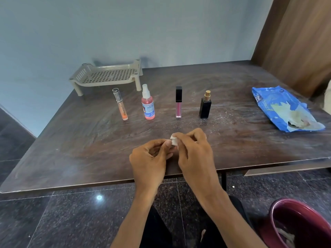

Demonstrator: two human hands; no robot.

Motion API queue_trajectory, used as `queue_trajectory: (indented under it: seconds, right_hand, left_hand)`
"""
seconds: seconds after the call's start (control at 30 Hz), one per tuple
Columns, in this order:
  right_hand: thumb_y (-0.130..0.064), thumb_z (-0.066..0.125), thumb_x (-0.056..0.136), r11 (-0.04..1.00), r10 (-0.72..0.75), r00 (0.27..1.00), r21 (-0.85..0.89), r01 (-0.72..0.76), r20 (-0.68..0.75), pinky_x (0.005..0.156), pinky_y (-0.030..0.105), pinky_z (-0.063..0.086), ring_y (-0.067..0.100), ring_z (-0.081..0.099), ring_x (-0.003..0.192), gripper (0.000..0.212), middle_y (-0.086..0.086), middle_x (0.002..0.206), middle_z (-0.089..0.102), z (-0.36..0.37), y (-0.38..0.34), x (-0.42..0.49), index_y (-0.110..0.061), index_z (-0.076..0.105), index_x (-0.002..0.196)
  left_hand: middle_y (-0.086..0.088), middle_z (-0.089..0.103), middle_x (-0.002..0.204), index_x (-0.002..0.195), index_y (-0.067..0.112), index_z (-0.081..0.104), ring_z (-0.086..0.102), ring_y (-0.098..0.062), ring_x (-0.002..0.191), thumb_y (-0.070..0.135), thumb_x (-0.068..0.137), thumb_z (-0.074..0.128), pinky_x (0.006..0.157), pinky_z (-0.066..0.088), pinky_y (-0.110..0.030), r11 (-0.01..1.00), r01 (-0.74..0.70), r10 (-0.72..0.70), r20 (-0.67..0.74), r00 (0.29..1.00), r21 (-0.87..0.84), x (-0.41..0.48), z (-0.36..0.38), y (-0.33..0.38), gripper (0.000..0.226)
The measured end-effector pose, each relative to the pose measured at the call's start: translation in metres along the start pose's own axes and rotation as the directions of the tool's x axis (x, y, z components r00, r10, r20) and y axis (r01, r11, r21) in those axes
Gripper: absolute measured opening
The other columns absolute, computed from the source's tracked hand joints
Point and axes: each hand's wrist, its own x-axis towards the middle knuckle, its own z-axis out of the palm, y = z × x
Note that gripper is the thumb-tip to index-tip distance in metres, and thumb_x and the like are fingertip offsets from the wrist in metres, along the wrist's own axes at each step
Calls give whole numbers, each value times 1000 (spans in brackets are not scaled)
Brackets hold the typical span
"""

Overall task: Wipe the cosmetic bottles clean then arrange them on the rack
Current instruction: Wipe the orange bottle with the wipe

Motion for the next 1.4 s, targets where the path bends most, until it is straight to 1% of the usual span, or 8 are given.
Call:
queue_trajectory:
  seconds: [0.17, 0.3, 0.43, 0.53, 0.67, 1.0, 1.17, 1.4]
  right_hand:
    - [-12, 56, 95, 989, 145, 985, 10, -144, -89, 70, 4, 40, 2, 45, 71, 22, -4, 90, 45, -22, 28, 4, -10, 70, 113]
    - [-12, 55, 97, 983, 175, 979, -39, -180, -102, 69, 9, 43, 6, 46, 70, 24, -2, 90, 45, -22, 30, 6, -6, 69, 115]
    - [-9, 57, 94, 997, 80, 997, -3, -80, -19, 61, 15, 47, 4, 44, 70, 19, -2, 91, 45, -9, -1, 2, -9, 69, 109]
    - [-6, 58, 94, 999, 1, 999, 38, -2, 38, 58, 26, 53, 14, 53, 75, 18, 2, 93, 49, 2, -10, -2, -6, 69, 108]
    - [-5, 62, 92, 998, -2, 1000, 58, 3, -11, 60, 13, 43, 7, 47, 74, 18, 2, 91, 50, -3, 0, -1, -10, 71, 106]
    - [-10, 57, 95, 988, 142, 986, -44, -146, -93, 65, 6, 40, 9, 46, 71, 24, 1, 90, 47, -22, 37, 5, -9, 69, 116]
    - [-11, 56, 96, 984, 167, 982, -48, -172, -87, 63, 7, 38, 9, 47, 71, 24, 2, 91, 48, -26, 39, 10, -9, 70, 115]
    - [-15, 56, 96, 966, 259, 965, 14, -259, -48, 71, 0, 34, 0, 48, 74, 22, 0, 88, 49, -36, 44, 20, -14, 70, 114]
  left_hand:
    - [-2, 79, 77, 86, 19, 78, 78, -18, 73, 11, 87, 76, 69, 62, -25, 1000, -8, 8, -12, 1000, 9, 1, 3, 0, 9]
    - [-2, 79, 76, 87, 17, 78, 78, -18, 72, 10, 87, 75, 69, 62, -25, 1000, -3, 3, -20, 1000, 3, 1, 3, 0, 7]
    - [0, 78, 74, 84, 19, 77, 77, -17, 71, 13, 87, 76, 68, 62, -25, 1000, 0, 1, -27, 1000, 2, 0, 3, 2, 7]
    - [3, 78, 73, 83, 21, 77, 77, -14, 69, 14, 89, 75, 65, 62, -24, 999, -30, 31, -26, 999, 27, -1, 1, 2, 9]
    - [0, 78, 72, 86, 15, 78, 77, -16, 69, 14, 90, 74, 66, 63, -27, 999, -33, 33, -23, 999, 22, 0, 4, 1, 6]
    - [2, 78, 75, 90, 12, 78, 77, -13, 72, 18, 90, 74, 65, 61, -23, 999, -50, 51, -15, 999, 17, 2, 6, -1, 7]
    - [10, 79, 84, 91, 24, 79, 75, -5, 82, 29, 86, 77, 75, 56, -18, 989, -133, 130, 42, 991, 66, 5, 11, 5, 8]
    - [5, 74, 102, 108, 20, 77, 72, -9, 94, 35, 86, 72, 79, 56, -18, 932, -347, 329, 165, 930, 101, 13, 25, 7, 26]
